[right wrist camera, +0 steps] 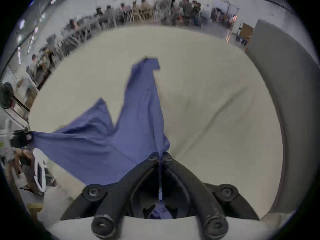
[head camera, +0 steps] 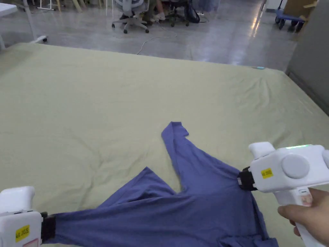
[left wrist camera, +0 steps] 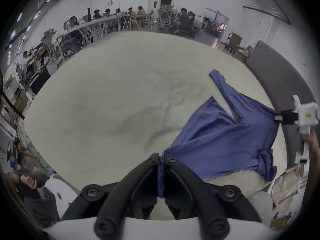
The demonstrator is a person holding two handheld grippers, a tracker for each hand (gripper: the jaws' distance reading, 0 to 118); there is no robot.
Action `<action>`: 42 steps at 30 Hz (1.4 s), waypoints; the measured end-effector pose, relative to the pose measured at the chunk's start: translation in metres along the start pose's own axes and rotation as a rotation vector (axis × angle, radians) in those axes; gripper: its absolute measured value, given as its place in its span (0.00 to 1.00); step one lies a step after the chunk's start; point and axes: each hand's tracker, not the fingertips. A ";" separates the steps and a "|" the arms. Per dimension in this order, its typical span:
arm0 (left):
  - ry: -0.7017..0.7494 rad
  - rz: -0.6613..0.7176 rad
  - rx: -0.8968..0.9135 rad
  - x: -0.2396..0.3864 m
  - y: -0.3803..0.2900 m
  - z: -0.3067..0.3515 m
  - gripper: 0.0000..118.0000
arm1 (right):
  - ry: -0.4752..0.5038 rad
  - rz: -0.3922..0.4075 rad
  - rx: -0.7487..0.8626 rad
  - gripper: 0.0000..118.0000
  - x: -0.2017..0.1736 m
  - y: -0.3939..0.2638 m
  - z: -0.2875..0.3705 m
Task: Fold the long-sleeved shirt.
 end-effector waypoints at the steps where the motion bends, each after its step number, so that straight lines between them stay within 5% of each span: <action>1: -0.003 -0.003 0.020 0.003 0.004 0.010 0.02 | -0.005 0.003 0.046 0.00 0.002 -0.005 0.028; 7: -0.061 -0.008 0.172 0.027 0.039 0.068 0.02 | -0.027 -0.057 0.277 0.00 0.015 -0.030 0.172; 15: -0.106 -0.034 0.401 0.081 0.125 0.139 0.02 | -0.126 -0.013 0.486 0.00 0.024 0.010 0.289; 23: -0.100 -0.007 0.608 0.115 0.271 0.211 0.02 | -0.213 0.061 0.636 0.00 0.047 0.149 0.365; 28: -0.097 0.024 0.685 0.132 0.368 0.251 0.02 | -0.232 0.035 0.693 0.00 0.063 0.256 0.395; 32: -0.072 0.015 0.737 0.150 0.426 0.284 0.02 | -0.341 0.048 0.759 0.00 0.067 0.326 0.413; 42: 0.033 -0.072 0.916 0.172 0.538 0.319 0.02 | -0.496 0.023 0.942 0.00 0.070 0.419 0.456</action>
